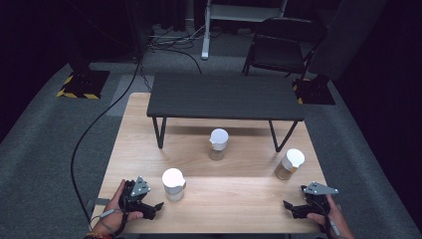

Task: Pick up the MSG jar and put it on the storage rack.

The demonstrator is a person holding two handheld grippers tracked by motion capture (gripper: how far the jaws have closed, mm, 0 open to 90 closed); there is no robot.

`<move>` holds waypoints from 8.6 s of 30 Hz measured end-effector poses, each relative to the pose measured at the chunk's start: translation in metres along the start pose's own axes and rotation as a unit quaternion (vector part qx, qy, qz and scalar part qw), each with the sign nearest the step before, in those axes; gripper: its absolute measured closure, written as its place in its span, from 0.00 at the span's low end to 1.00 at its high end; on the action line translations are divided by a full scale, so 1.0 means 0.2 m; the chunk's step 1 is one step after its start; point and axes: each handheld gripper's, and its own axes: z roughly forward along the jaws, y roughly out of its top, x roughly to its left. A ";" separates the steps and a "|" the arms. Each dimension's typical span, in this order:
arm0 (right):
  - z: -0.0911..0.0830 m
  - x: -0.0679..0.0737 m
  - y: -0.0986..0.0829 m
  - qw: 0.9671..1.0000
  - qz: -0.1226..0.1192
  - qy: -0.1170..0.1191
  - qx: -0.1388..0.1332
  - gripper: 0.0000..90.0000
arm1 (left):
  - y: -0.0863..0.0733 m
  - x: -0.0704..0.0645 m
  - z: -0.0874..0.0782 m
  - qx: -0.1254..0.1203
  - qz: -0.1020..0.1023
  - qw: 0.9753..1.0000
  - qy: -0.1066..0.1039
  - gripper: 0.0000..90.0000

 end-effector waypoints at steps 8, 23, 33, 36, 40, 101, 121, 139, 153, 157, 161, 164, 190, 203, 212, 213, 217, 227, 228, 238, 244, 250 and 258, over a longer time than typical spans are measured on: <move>0.00 0.00 0.00 1.000 0.000 -0.001 0.000 0.00 | 0.00 0.00 0.00 0.000 -0.002 1.000 0.001 0.00; -0.01 0.00 -0.01 1.000 0.004 -0.004 0.000 0.00 | -0.01 -0.03 -0.01 0.000 -0.012 1.000 0.012 0.01; -0.01 0.00 -0.01 1.000 0.004 -0.004 0.000 0.00 | -0.03 -0.06 -0.05 -0.027 -0.015 0.999 0.016 0.02; -0.01 0.00 -0.01 1.000 0.004 -0.004 0.000 0.00 | -0.04 -0.07 -0.08 -0.040 -0.015 0.999 0.013 0.02; -0.01 0.00 -0.01 1.000 0.004 -0.004 0.000 0.00 | -0.05 -0.08 -0.10 -0.055 -0.015 0.998 0.007 0.02; -0.02 0.02 -0.02 1.000 0.011 -0.012 0.000 0.00 | 0.09 -0.22 -0.05 -0.088 -0.047 0.995 0.016 0.01; -0.02 0.02 -0.02 1.000 0.012 -0.012 0.000 0.00 | 0.13 -0.28 0.04 -0.106 -0.043 0.993 0.038 0.07; -0.02 0.02 -0.02 1.000 0.012 -0.012 0.000 0.00 | 0.13 -0.29 0.07 -0.118 -0.014 0.993 0.026 0.33; -0.02 0.02 -0.02 1.000 0.012 -0.012 0.000 0.00 | 0.13 -0.29 0.05 -0.125 -0.021 0.992 0.028 0.33; -0.02 0.02 -0.02 1.000 0.012 -0.012 0.000 0.00 | 0.13 -0.29 0.03 -0.133 -0.024 0.990 0.029 0.33; -0.02 0.02 -0.02 1.000 0.012 -0.012 0.000 0.00 | 0.13 -0.29 0.01 -0.143 -0.028 0.989 0.027 0.33; -0.02 0.02 -0.02 1.000 0.012 -0.012 0.000 0.00 | 0.15 -0.28 -0.02 -0.149 -0.025 0.988 0.026 0.33; -0.02 0.01 -0.02 1.000 0.011 -0.011 0.000 0.00 | 0.23 -0.28 -0.09 -0.168 -0.031 0.985 0.031 0.33; -0.03 0.01 -0.02 1.000 0.007 -0.007 0.000 0.00 | 0.23 -0.27 -0.10 -0.174 -0.035 0.983 0.035 0.33; -0.03 0.01 -0.03 1.000 0.007 -0.008 0.001 0.00 | 0.26 -0.25 -0.12 -0.184 -0.042 0.982 0.031 0.33; -0.03 0.01 -0.03 1.000 0.006 -0.008 0.000 0.00 | 0.26 -0.25 -0.12 -0.185 -0.042 0.981 0.030 0.33; -0.03 0.01 -0.02 1.000 0.006 -0.007 0.000 0.00 | 0.29 -0.23 -0.13 -0.194 -0.049 0.979 0.031 0.33; -0.03 0.01 -0.02 1.000 0.006 -0.007 0.000 0.00 | 0.40 -0.20 -0.18 -0.218 -0.060 0.973 0.038 0.33; -0.03 0.01 -0.02 1.000 0.006 -0.007 0.000 0.00 | 0.42 -0.19 -0.19 -0.220 -0.061 0.973 0.038 0.33; -0.03 0.01 -0.02 1.000 0.006 -0.007 0.000 0.00 | 0.56 -0.15 -0.24 -0.247 -0.067 0.965 0.048 0.33; -0.03 0.01 -0.02 1.000 0.006 -0.007 0.000 0.00 | 0.63 -0.13 -0.25 -0.256 -0.067 0.963 0.053 0.33; -0.03 0.00 -0.02 1.000 0.005 -0.005 0.000 0.00 | 0.70 -0.12 -0.26 -0.265 -0.066 0.960 0.057 0.34; -0.03 0.00 -0.02 1.000 0.004 -0.004 0.001 0.00 | 0.75 -0.10 -0.26 -0.269 -0.063 0.959 0.057 0.34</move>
